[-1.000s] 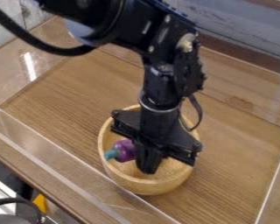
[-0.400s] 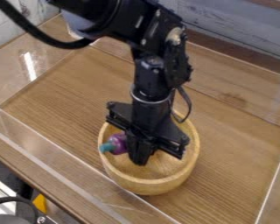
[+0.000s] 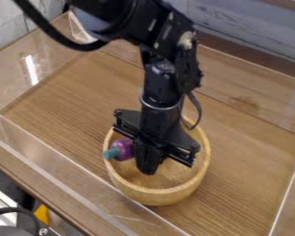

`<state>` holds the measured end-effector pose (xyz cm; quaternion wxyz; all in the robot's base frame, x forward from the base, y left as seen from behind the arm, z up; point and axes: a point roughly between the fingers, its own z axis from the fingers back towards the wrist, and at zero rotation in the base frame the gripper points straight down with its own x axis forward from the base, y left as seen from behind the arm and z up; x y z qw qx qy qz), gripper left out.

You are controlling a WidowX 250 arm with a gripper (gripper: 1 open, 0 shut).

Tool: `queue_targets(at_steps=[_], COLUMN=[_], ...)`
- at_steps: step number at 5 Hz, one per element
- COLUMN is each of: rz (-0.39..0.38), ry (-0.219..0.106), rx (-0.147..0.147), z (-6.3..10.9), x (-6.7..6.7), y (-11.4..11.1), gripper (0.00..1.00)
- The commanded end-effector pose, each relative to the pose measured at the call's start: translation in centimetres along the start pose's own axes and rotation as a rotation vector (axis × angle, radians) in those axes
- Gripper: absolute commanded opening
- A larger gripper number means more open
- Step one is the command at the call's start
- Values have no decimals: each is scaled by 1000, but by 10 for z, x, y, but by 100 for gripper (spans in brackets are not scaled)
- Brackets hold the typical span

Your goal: Put the purple eggplant in the brown bowl

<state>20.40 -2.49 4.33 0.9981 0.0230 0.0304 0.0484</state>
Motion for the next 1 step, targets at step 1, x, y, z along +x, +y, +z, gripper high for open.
queue_targets(at_steps=[1], rz=[30], ry=[-38], rx=[-10], z=[0], x=[16], y=[-7], gripper=[0])
